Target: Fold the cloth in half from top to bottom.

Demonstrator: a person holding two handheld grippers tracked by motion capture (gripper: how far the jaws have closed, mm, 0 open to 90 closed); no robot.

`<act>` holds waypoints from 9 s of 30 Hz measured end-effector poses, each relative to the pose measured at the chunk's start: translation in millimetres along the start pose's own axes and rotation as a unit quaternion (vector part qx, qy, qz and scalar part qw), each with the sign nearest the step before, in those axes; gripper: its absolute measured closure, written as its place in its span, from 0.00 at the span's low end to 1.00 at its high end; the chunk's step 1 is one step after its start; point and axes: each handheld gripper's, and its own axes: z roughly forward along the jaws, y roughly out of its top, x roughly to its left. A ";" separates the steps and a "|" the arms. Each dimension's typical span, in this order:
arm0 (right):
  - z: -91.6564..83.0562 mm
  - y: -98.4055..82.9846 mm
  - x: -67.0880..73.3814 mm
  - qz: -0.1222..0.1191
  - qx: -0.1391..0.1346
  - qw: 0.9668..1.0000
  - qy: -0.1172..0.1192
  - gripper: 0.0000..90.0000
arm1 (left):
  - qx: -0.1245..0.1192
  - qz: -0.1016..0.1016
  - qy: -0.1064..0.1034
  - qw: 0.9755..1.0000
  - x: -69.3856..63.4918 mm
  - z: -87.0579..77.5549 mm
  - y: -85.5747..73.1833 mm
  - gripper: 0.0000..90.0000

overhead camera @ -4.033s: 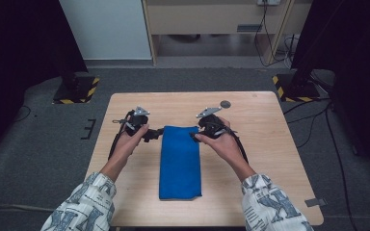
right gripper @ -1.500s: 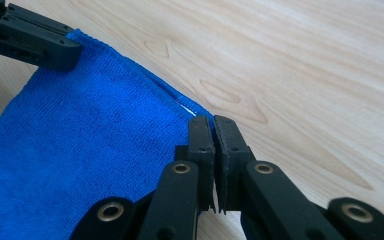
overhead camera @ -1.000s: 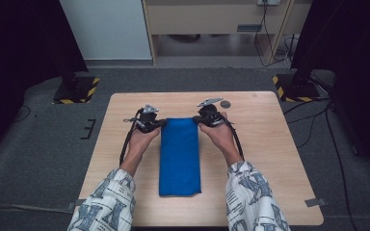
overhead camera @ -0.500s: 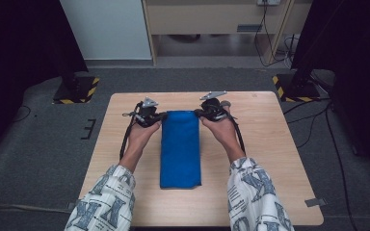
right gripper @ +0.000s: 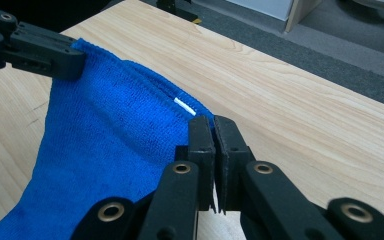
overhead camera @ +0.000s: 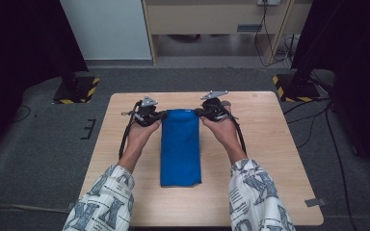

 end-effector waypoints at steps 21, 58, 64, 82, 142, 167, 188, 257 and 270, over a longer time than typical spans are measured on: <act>-22.3 -25.7 22.5 -0.010 -0.006 1.000 0.018 0.97 | 0.001 0.018 -0.017 1.000 -17.7 -23.0 -18.9 0.97; -44.3 -58.1 42.6 -0.032 -0.009 0.998 0.050 0.97 | -0.006 0.027 -0.053 0.998 -41.9 -50.2 -48.8 0.96; -48.8 -58.1 45.4 -0.032 -0.012 0.998 0.052 0.97 | -0.008 0.024 -0.054 0.998 -43.2 -53.5 -51.5 0.96; -58.9 -61.1 56.0 -0.042 -0.018 0.997 0.066 0.97 | -0.011 0.022 -0.060 0.998 -47.4 -63.2 -61.4 0.96; -60.8 -122.9 86.1 -0.069 0.019 0.993 0.090 0.96 | 0.020 0.020 -0.099 0.995 -66.5 -70.6 -114.0 0.93; -65.1 -144.0 90.6 -0.070 0.039 0.992 0.100 0.94 | 0.059 0.040 -0.120 0.990 -79.1 -69.4 -135.0 0.88; -83.5 -157.8 99.0 -0.055 0.043 0.990 0.119 0.74 | 0.063 0.043 -0.129 0.989 -88.0 -83.3 -147.8 0.67; -82.6 -110.7 27.7 0.020 0.000 1.000 0.023 0.12 | 0.046 0.007 -0.014 0.999 -22.4 -86.4 -107.2 0.09; -98.6 -126.4 -20.3 0.049 0.005 0.998 -0.033 0.15 | 0.067 -0.011 0.006 0.998 7.9 -88.2 -120.2 0.08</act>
